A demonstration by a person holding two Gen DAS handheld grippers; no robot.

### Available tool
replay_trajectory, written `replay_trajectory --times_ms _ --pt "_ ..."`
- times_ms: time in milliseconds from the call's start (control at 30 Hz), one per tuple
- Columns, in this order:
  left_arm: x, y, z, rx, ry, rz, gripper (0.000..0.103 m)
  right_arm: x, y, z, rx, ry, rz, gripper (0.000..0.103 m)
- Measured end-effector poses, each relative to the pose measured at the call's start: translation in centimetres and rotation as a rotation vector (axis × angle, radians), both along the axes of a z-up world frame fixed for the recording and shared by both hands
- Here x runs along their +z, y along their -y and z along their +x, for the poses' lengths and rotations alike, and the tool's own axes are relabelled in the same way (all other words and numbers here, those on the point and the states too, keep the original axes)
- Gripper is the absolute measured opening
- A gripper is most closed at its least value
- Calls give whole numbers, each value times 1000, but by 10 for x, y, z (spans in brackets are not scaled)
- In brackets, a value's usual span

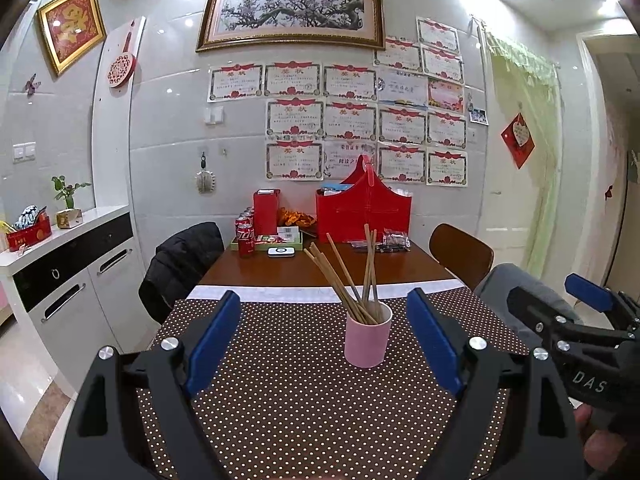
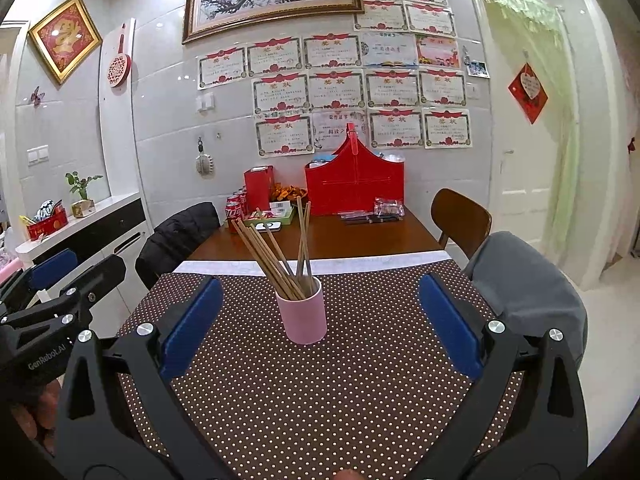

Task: Organize utensils

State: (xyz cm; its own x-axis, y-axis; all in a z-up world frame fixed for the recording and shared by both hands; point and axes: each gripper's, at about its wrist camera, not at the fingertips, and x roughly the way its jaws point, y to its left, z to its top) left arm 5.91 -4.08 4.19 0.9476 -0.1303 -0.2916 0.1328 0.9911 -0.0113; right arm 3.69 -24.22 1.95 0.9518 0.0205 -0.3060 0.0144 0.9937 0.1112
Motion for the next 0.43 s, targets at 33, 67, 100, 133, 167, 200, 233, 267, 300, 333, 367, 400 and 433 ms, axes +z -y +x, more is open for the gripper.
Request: replay_trajectory --times_ms 33,67,100,133,167,200,233,267,300,333,367,400,433 --pt "0 0 0 -6 -1 -7 84 0 0 0 1 -1 0 97" --pt "0 0 1 -9 -3 -11 84 -1 0 0 4 -2 0 97" --pt "0 1 1 -10 -4 -9 84 -2 0 -1 3 -2 0 97" --pt "-1 2 1 -8 -1 -2 84 -1 0 -1 2 -1 1 97" --pt "-1 3 0 -5 3 3 84 -2 0 0 3 -1 2 97" --pt "0 4 0 -2 5 6 84 -2 0 0 3 -1 1 97" --pt "0 5 -1 1 7 8 84 -2 1 0 2 -1 2 97" --pt "0 5 -1 3 8 9 84 -2 0 -1 2 0 1 97" --pt "0 5 -1 7 8 9 84 -2 1 -1 2 1 2 97" --pt "0 4 0 10 8 8 84 -2 1 0 4 0 2 97" --pt "0 4 -1 11 7 6 84 -2 1 -1 3 2 1 97" --pt "0 4 -1 10 7 5 84 -2 0 0 2 3 1 97" --pt "0 4 -1 11 7 6 84 -2 1 0 3 3 2 97"
